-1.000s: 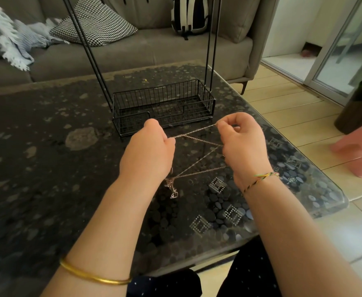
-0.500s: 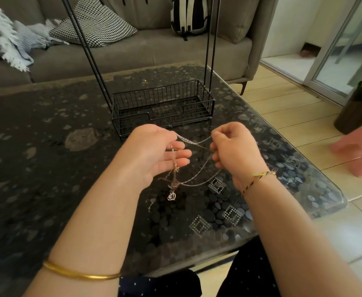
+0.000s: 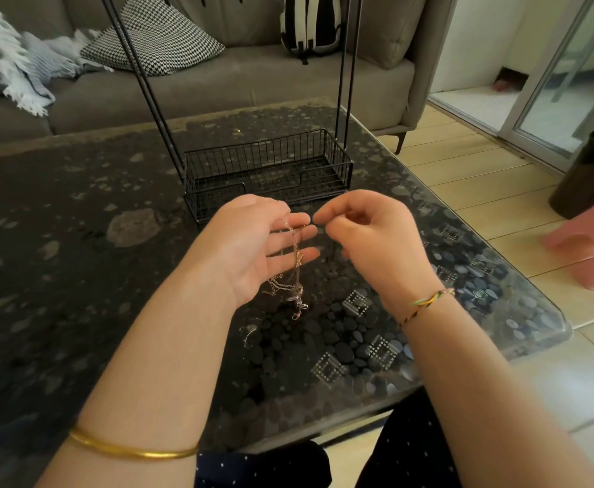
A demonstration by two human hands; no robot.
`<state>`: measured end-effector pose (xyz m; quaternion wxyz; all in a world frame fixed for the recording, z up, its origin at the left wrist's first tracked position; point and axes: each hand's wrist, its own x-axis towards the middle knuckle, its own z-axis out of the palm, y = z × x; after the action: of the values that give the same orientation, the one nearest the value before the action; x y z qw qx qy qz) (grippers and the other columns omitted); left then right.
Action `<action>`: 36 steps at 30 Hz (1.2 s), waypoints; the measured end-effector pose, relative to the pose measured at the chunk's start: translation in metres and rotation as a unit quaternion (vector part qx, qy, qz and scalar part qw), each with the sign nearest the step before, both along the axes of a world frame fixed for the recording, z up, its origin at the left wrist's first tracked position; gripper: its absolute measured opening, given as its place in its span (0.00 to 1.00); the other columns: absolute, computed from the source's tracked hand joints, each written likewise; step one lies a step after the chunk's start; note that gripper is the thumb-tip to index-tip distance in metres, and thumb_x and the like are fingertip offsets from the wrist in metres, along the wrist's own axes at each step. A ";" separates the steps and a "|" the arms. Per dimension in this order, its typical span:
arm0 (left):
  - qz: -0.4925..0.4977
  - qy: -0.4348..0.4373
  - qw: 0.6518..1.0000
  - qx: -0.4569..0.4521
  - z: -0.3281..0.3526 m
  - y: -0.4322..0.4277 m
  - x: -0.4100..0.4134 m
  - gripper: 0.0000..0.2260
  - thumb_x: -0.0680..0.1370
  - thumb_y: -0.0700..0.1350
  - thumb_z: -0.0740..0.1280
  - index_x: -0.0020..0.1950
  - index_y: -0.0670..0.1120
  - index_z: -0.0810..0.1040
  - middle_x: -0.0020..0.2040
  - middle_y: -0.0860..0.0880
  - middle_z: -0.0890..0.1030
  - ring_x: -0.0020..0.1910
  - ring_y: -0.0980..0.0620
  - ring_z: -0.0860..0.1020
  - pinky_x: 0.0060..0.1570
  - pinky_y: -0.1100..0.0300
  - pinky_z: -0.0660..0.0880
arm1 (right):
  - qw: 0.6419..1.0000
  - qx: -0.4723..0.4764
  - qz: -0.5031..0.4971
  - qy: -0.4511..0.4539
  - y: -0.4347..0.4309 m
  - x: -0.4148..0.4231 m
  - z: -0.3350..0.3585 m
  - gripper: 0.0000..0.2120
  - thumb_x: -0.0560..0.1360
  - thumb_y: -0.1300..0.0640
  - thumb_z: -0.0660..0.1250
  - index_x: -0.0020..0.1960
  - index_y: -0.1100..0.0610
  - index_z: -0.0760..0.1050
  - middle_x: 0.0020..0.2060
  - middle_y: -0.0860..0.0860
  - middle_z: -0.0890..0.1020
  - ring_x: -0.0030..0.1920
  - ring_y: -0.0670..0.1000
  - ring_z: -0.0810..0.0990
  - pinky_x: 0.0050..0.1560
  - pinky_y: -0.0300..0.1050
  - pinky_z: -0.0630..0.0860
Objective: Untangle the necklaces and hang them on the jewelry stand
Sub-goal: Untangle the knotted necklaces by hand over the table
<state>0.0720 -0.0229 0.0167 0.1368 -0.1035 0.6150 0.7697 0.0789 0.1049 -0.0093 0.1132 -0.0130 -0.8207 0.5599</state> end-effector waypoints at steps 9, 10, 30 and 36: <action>-0.041 0.026 0.997 -0.058 0.000 0.002 0.002 0.03 0.80 0.36 0.60 0.47 0.42 0.71 0.49 0.42 0.80 0.40 0.51 0.83 0.32 0.58 0.80 | 0.995 0.024 0.094 -0.010 -0.003 -0.002 -0.005 0.09 0.71 0.65 0.68 0.43 0.53 0.82 0.29 0.45 0.75 0.28 0.40 0.71 0.37 0.38 0.73; -0.043 0.026 0.997 -0.065 0.000 0.002 0.002 0.03 0.80 0.36 0.60 0.47 0.42 0.71 0.48 0.42 0.80 0.38 0.52 0.83 0.32 0.59 0.79 | 0.995 0.031 0.093 -0.006 -0.004 -0.003 -0.006 0.08 0.70 0.64 0.69 0.41 0.52 0.81 0.30 0.47 0.75 0.30 0.42 0.71 0.37 0.39 0.72; -0.044 0.052 0.983 -0.170 -0.004 0.000 0.000 0.06 0.78 0.36 0.63 0.52 0.40 0.77 0.40 0.46 0.81 0.35 0.55 0.78 0.33 0.66 0.76 | 0.996 -0.072 0.045 -0.034 -0.004 -0.004 -0.003 0.05 0.76 0.64 0.61 0.43 0.59 0.75 0.29 0.49 0.77 0.25 0.46 0.74 0.32 0.45 0.77; -0.064 0.093 0.959 -0.260 -0.009 -0.003 -0.001 0.07 0.74 0.35 0.69 0.49 0.45 0.78 0.44 0.45 0.83 0.40 0.54 0.81 0.42 0.59 0.77 | 1.000 -0.023 0.020 -0.001 -0.003 -0.009 -0.008 0.05 0.76 0.61 0.63 0.42 0.55 0.76 0.26 0.41 0.70 0.23 0.40 0.68 0.28 0.32 0.63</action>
<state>0.0710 -0.0256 0.0073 0.0968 -0.0239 0.8090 0.5793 0.0699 0.1024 -0.0174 0.1014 0.0001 -0.8077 0.5808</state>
